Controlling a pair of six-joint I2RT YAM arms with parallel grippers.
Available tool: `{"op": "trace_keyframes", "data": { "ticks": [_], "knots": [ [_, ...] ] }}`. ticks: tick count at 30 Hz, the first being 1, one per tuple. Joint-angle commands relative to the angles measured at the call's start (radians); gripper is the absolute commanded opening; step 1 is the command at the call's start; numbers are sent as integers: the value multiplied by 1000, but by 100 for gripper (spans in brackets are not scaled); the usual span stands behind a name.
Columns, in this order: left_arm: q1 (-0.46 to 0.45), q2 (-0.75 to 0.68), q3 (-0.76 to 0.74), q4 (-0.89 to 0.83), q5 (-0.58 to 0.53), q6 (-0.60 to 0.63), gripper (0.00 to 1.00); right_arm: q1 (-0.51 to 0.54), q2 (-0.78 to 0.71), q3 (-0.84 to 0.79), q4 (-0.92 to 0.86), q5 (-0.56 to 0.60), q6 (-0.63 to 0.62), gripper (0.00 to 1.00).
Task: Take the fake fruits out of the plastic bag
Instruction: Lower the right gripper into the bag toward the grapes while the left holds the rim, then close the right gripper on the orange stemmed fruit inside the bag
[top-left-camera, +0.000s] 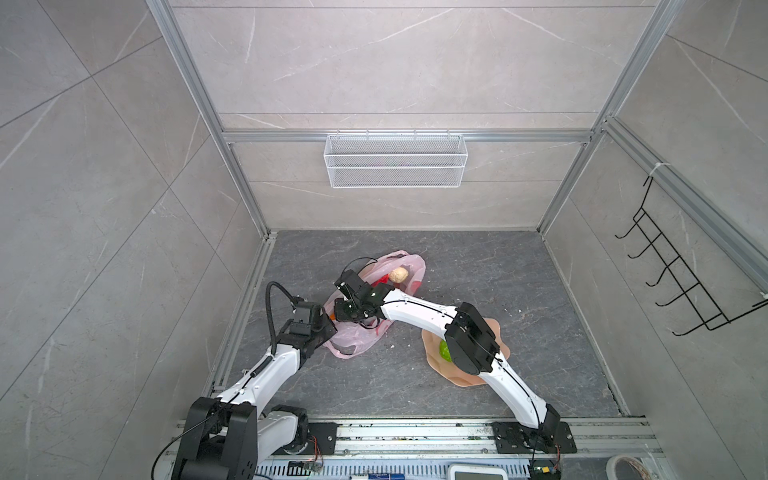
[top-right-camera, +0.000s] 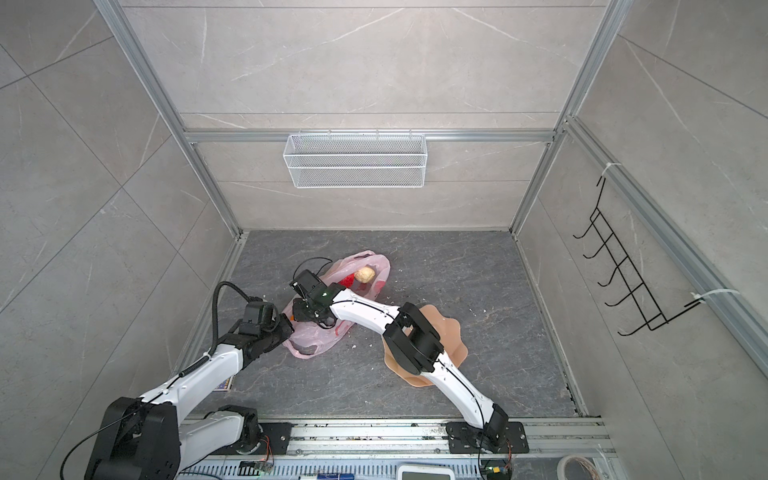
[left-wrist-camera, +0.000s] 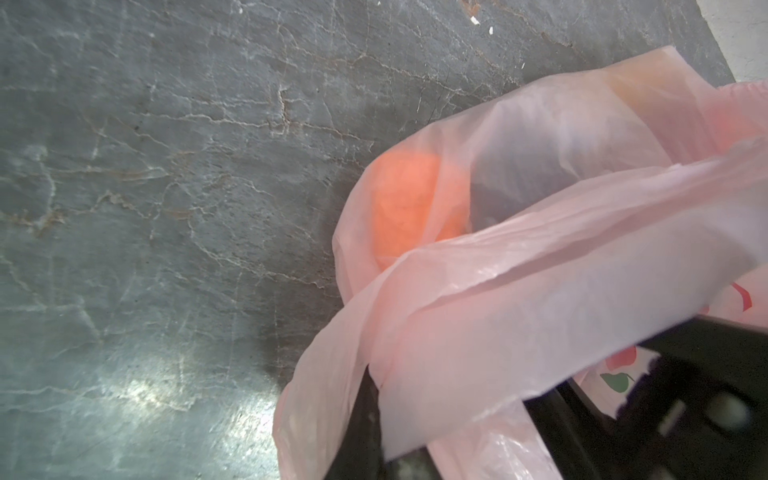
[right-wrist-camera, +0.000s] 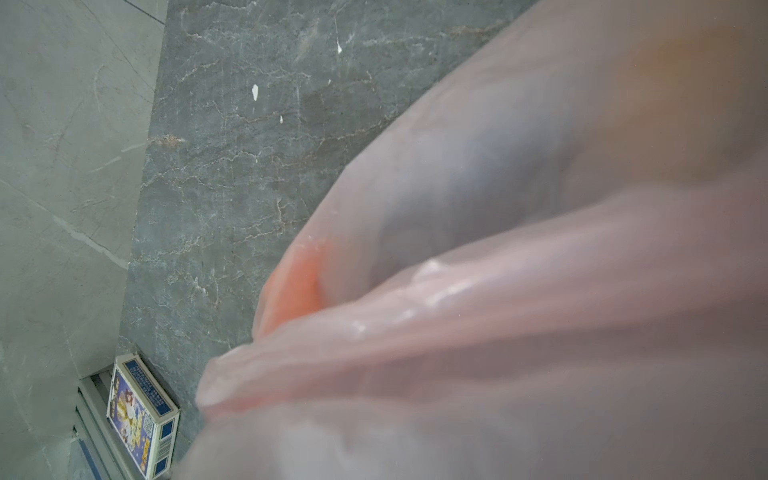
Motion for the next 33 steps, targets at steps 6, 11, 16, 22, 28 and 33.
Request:
{"op": "trace_keyframes", "data": {
  "ticks": [6, 11, 16, 22, 28, 33],
  "knots": [
    [4, -36, -14, 0, 15, -19, 3, -6, 11, 20, 0, 19, 40, 24],
    [2, -52, -26, -2, 18, -26, 3, -6, -50, -75, 77, 37, 58, 28],
    [-4, -72, -39, -2, 26, -39, 3, -6, -84, -145, 144, 38, 93, 36],
    [-36, -99, -47, -24, 9, -44, 3, -6, -147, -200, 169, 75, 64, 35],
    [-121, -117, -40, -45, -33, -79, 3, -8, -163, -254, 185, 76, 99, 35],
    [-143, -143, -56, -89, -79, -107, 7, -4, -204, -329, 222, 70, 111, 36]
  ]
}}
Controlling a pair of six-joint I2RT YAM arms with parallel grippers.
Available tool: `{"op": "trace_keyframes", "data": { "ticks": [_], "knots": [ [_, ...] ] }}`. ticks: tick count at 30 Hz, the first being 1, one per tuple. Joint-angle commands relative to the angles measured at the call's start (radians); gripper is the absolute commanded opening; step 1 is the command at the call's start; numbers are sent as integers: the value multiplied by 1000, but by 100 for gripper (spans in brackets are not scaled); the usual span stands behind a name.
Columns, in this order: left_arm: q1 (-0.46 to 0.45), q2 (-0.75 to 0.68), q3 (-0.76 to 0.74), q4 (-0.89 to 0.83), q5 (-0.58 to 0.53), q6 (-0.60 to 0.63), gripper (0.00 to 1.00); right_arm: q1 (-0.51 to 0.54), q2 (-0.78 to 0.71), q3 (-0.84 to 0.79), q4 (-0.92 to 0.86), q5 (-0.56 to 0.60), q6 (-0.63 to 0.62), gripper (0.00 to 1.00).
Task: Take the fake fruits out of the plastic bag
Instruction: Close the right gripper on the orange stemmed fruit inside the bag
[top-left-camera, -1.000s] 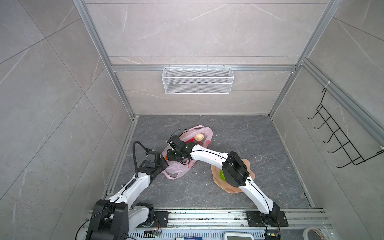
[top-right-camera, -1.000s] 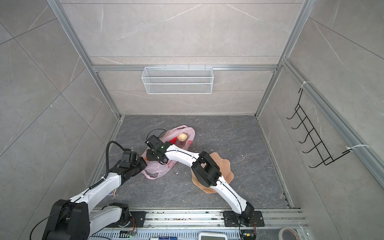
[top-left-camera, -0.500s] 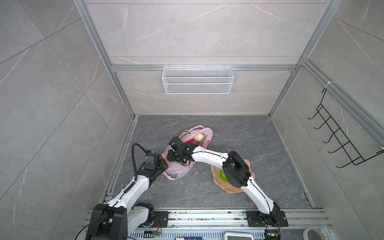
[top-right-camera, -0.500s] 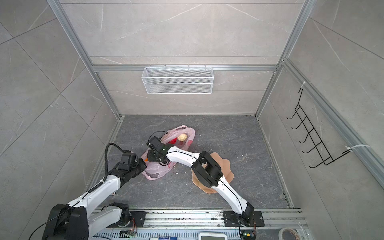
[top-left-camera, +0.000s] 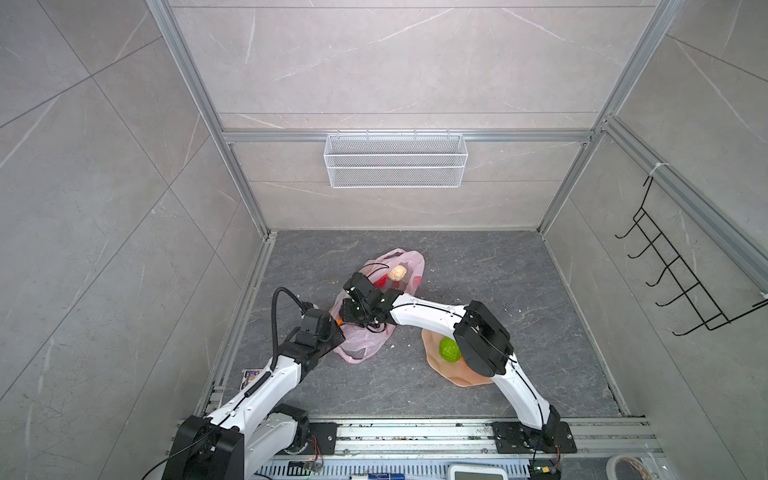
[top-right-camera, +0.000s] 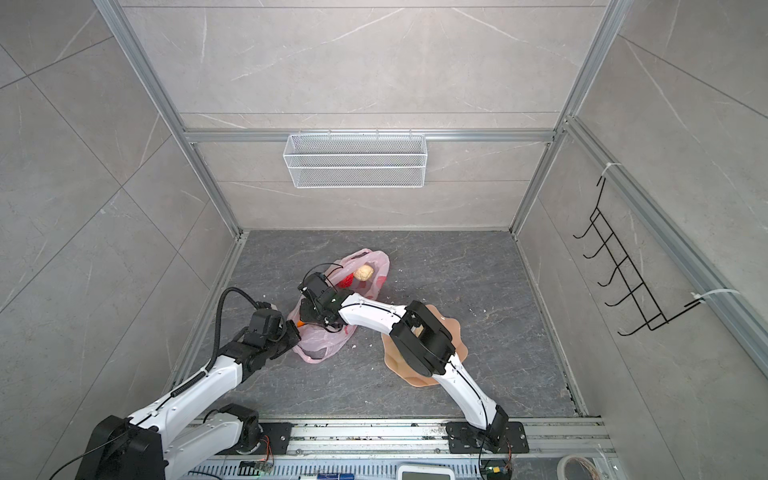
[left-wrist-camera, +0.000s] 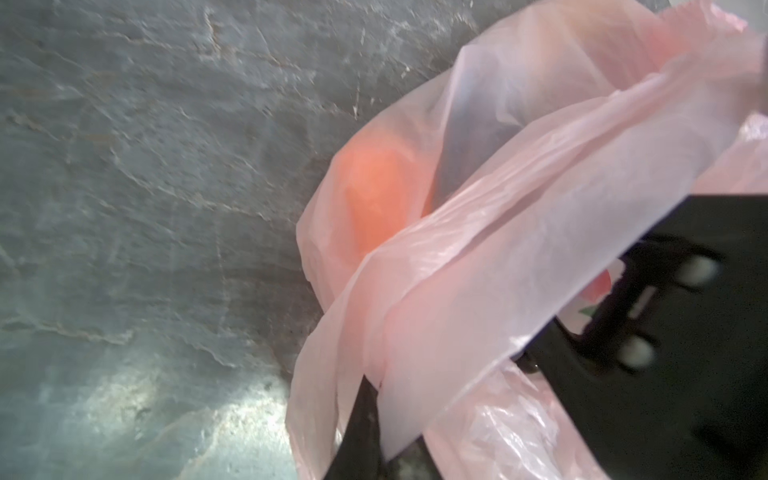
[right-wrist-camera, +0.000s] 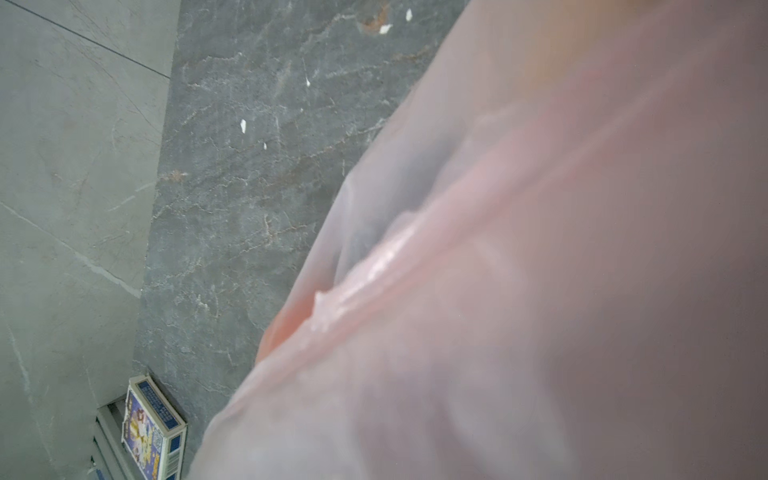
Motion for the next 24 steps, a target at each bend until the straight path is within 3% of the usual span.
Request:
{"op": "trace_keyframes", "data": {
  "ticks": [1, 7, 24],
  "knots": [
    [1, -32, -11, -58, -72, -34, 8, 4, -67, -56, 28, 18, 20, 36],
    [22, -49, 0, -41, -58, -31, 8, 43, -78, -62, 33, 9, -15, 36],
    [22, -118, 2, -58, -44, -18, 3, 67, 74, 124, -102, 16, -43, 40]
  ]
}}
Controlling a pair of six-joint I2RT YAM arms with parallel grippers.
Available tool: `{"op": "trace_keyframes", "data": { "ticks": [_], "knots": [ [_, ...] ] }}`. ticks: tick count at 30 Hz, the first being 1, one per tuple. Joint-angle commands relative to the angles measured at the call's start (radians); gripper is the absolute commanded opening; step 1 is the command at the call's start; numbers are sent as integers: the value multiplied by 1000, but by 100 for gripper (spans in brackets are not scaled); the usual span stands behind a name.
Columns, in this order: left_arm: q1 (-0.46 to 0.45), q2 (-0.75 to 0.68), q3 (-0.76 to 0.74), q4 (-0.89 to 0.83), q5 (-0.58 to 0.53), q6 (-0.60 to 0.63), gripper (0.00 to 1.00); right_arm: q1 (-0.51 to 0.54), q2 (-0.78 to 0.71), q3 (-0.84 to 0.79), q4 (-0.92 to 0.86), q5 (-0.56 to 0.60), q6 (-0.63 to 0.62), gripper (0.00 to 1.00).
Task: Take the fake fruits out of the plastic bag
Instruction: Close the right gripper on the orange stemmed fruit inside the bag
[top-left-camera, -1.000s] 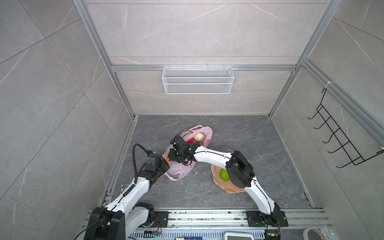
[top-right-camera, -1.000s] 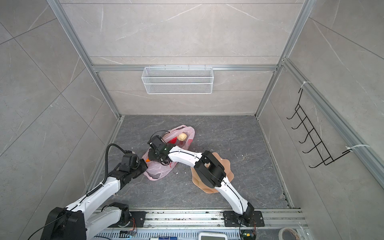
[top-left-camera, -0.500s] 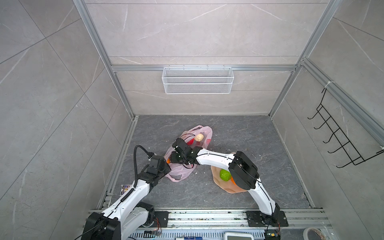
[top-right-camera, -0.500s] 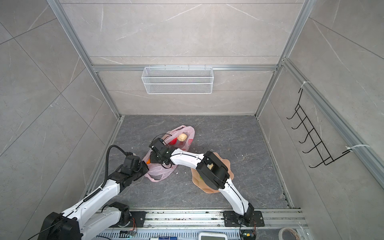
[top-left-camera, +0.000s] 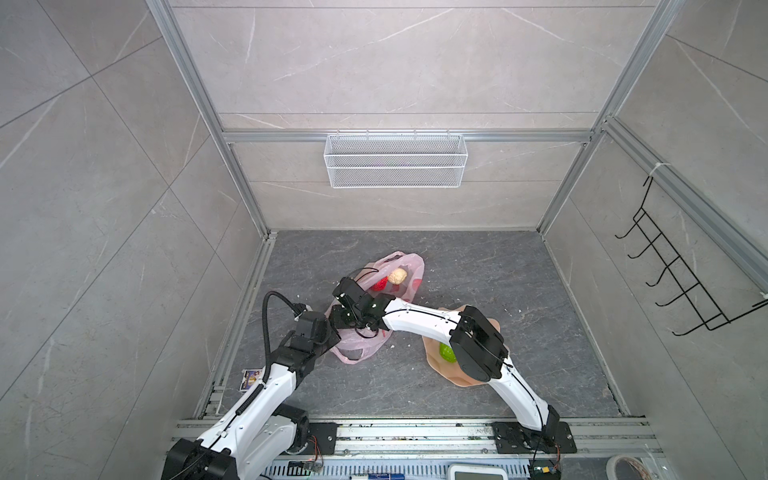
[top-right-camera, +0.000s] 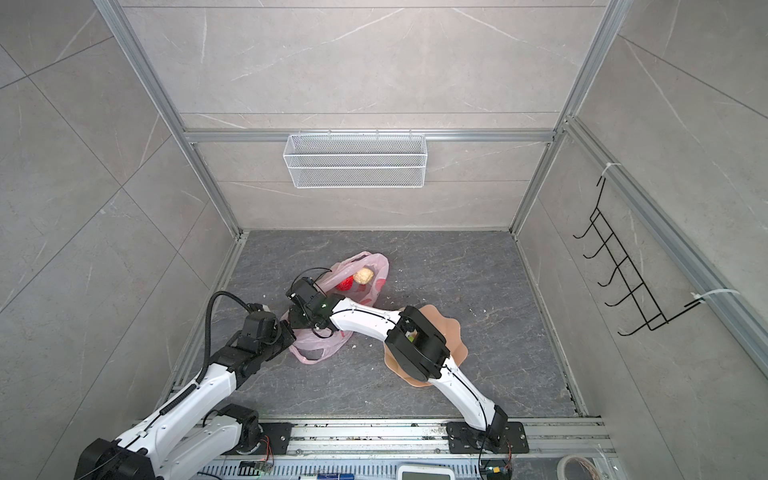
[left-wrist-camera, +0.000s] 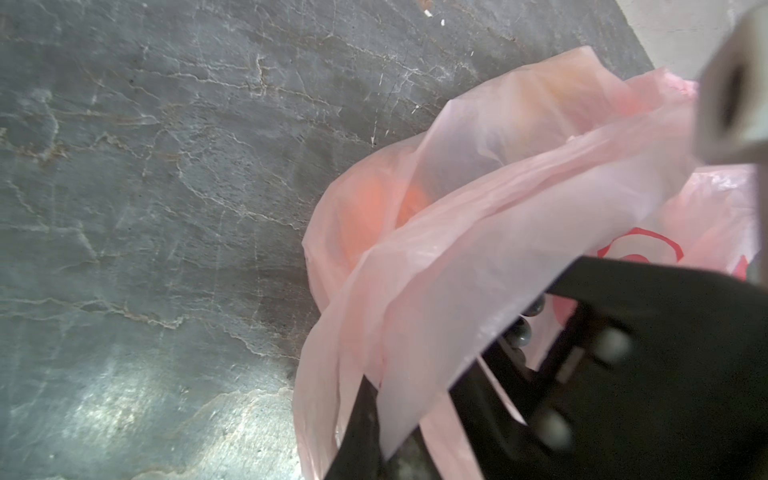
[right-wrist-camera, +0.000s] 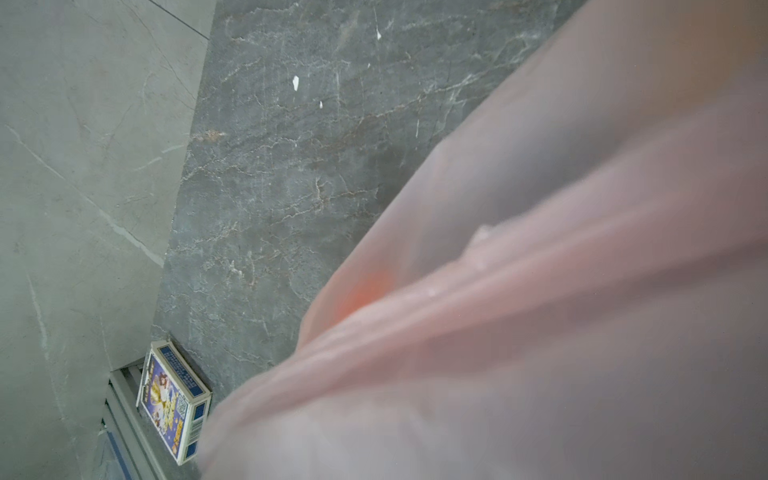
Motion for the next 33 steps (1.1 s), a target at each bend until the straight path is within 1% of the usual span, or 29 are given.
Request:
{"op": "trace_keyframes", "data": {
  "ticks": [1, 4, 7, 8, 11, 12, 20, 23, 24, 27, 28, 30, 33],
  "knots": [
    [3, -17, 10, -16, -10, 0, 2, 9, 27, 17, -50, 23, -14, 39],
    [4, -19, 5, -13, -11, 0, 2, 10, 36, 23, -46, 23, -20, 39],
    [4, -19, 3, -4, -7, 0, 1, 10, 67, 64, -56, 17, -35, 39],
    [3, -21, 2, -2, -5, -1, 1, 9, 77, 81, -63, 18, -37, 41],
    [1, -36, -7, 5, 1, -7, 1, 9, 120, 142, -84, 31, -39, 49],
    [0, -44, -12, 7, 1, -9, 0, 9, 140, 177, -103, 36, -41, 50],
    [-5, -92, -32, 1, -4, -17, 0, 8, 303, 438, -300, 119, -52, 47],
    [-5, -94, -34, -2, -11, -16, 0, 8, 315, 478, -321, 134, -59, 45],
    [-4, -92, -34, -3, -11, -17, 1, 8, 317, 488, -323, 135, -60, 47],
    [-6, -87, -34, 1, -12, -18, 1, 8, 331, 524, -343, 112, -64, 63],
    [-5, -87, -34, 2, -13, -18, 1, 8, 332, 524, -337, 100, -65, 66],
    [-6, -92, -37, 5, -10, -19, 0, 8, 336, 513, -311, 74, -61, 69],
    [-6, -102, -39, 5, -9, -19, 0, 8, 361, 532, -304, 49, -48, 70]
  ]
}}
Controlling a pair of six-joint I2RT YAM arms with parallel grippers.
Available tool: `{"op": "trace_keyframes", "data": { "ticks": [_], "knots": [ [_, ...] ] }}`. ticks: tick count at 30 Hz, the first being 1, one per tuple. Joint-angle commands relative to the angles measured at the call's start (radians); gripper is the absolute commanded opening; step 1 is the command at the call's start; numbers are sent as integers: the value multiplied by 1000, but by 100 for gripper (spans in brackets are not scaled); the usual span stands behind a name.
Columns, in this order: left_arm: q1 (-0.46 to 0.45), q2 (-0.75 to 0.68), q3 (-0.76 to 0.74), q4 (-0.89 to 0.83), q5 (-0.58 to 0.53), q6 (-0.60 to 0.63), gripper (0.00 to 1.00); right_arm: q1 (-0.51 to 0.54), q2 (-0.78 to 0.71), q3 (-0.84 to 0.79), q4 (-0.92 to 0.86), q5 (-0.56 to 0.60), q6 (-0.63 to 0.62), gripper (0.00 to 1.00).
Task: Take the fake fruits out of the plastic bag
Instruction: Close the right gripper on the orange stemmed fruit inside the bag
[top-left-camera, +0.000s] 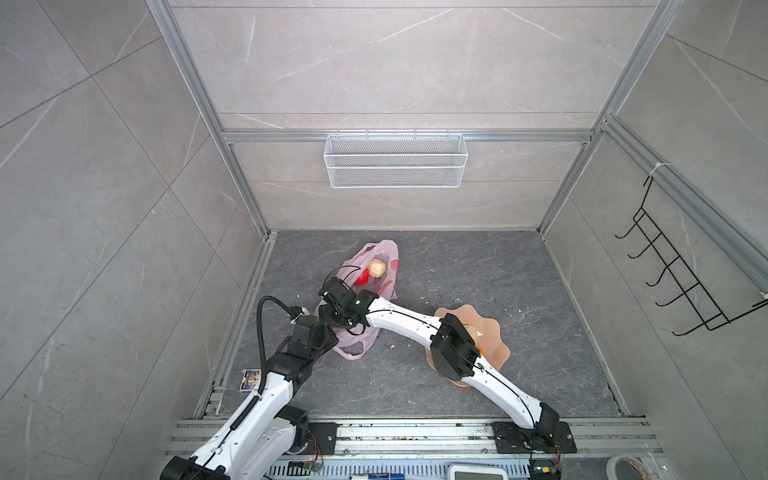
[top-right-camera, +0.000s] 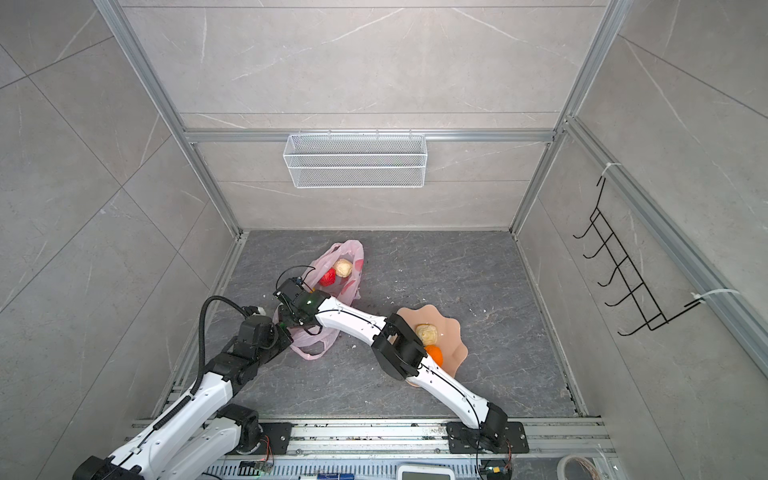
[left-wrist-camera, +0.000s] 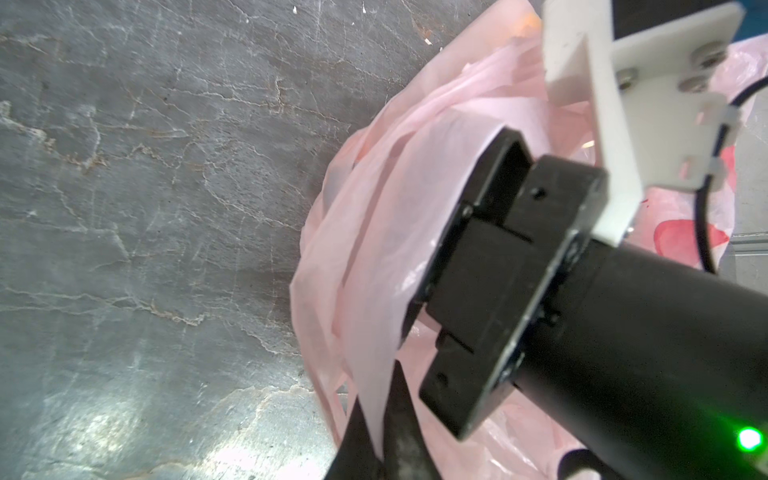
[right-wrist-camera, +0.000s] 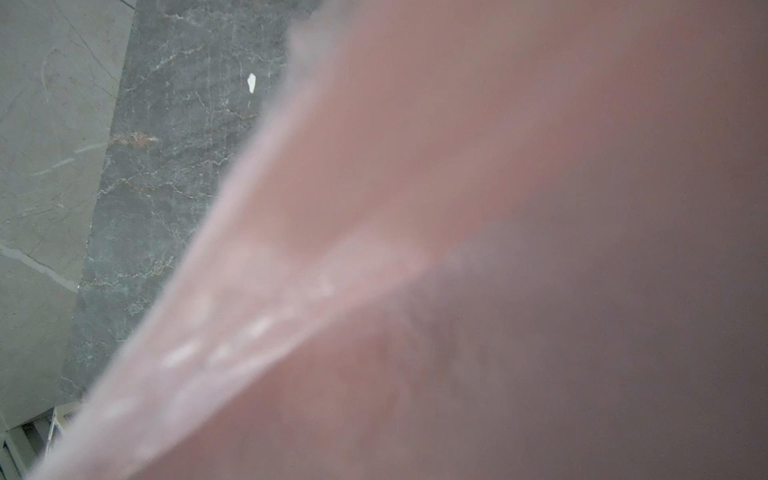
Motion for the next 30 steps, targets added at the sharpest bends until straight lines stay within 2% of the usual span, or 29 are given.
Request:
{"op": "trace_keyframes", "data": {
  "ticks": [1, 4, 10, 14, 19, 30],
  "knots": [
    [-7, -25, -4, 7, 10, -12, 0, -2, 66, 41, -29, -23, 10, 70],
    [-7, -34, -11, 5, 10, -15, 1, -5, 103, 101, -63, -10, 16, 71],
    [-7, -29, -9, -18, -4, -22, 1, -13, 84, 117, -93, 11, 2, 46],
    [-5, -1, -1, -26, -35, -18, 1, -13, -11, 47, -69, -15, -32, 37],
    [17, 54, 8, -10, -52, 2, 1, -16, -151, -85, 0, -50, -58, 33],
    [99, 127, 18, 65, 7, 37, 1, -21, -337, -350, 97, -84, -63, 33]
  ]
}}
